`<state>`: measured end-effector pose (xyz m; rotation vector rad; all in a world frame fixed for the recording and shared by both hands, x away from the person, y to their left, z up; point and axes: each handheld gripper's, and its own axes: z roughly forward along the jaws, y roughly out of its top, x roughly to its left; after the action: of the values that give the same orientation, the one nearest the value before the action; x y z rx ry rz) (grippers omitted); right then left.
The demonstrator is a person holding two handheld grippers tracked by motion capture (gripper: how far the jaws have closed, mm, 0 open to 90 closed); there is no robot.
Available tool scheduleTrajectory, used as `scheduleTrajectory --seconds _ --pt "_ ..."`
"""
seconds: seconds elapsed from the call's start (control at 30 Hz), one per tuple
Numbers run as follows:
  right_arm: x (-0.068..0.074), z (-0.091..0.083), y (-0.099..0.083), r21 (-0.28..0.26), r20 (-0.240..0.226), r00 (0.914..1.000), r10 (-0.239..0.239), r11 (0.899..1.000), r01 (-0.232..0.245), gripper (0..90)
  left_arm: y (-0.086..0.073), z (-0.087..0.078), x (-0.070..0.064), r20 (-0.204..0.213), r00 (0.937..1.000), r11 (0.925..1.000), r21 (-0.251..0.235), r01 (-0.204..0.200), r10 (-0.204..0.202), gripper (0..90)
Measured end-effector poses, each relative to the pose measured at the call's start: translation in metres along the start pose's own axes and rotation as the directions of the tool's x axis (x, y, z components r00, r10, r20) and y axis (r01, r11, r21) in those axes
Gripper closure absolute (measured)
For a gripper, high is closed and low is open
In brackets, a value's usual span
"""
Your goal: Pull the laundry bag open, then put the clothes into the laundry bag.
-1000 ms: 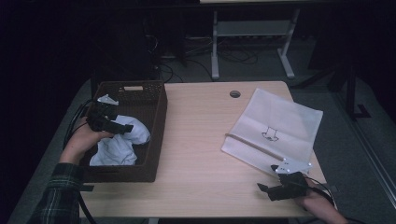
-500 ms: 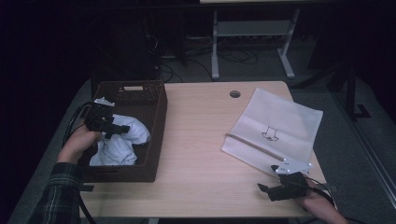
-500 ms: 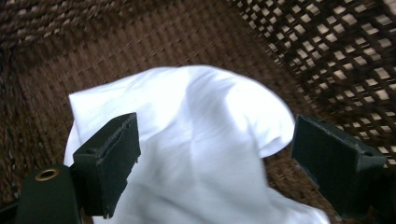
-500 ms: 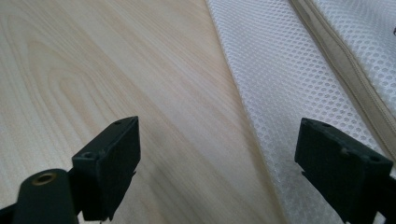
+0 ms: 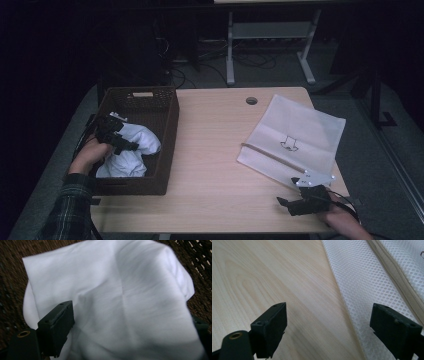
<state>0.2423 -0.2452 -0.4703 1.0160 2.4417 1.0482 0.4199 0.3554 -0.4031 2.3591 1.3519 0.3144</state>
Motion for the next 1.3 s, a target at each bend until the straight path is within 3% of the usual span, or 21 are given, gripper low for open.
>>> scheduleTrajectory --seconds 0.27,0.47,0.77,0.8,0.9,1.07,1.3 --pt "0.000 0.000 0.000 -0.001 0.000 1.0000 -0.001 1.000 0.001 13.4 -0.006 0.011 0.003 0.023 0.9992 0.9979 0.056 0.032 -0.034 10.2" --pt "0.000 0.001 0.001 -0.001 -0.001 1.0000 -0.004 1.000 0.004 13.4 -0.008 0.020 -0.001 0.016 0.9997 0.9948 0.101 0.014 -0.016 5.0" --pt "0.000 0.000 0.000 -0.002 -0.002 1.0000 -0.001 1.000 0.001 13.4 -0.007 0.023 -0.001 0.019 0.9994 0.9929 0.116 0.026 -0.028 2.8" --pt "0.000 0.000 0.001 -0.002 -0.002 1.0000 -0.002 1.000 0.002 13.4 -0.007 0.025 -0.003 0.011 0.9999 0.9913 0.132 0.006 -0.008 3.1" --pt "0.000 0.001 0.001 -0.002 -0.004 1.0000 -0.003 1.000 0.003 13.4 -0.007 0.025 -0.005 0.004 0.9999 0.9890 0.147 -0.012 0.011 8.7" --pt "0.000 0.002 0.001 0.002 -0.003 1.0000 -0.003 1.000 0.003 13.4 -0.007 0.023 -0.007 -0.012 0.9994 0.9860 0.164 -0.030 0.033 27.0" --pt "0.000 0.001 0.001 -0.001 -0.001 1.0000 -0.002 1.000 0.002 13.4 -0.008 0.018 -0.007 -0.012 0.9997 0.9869 0.160 -0.017 0.019 51.6"
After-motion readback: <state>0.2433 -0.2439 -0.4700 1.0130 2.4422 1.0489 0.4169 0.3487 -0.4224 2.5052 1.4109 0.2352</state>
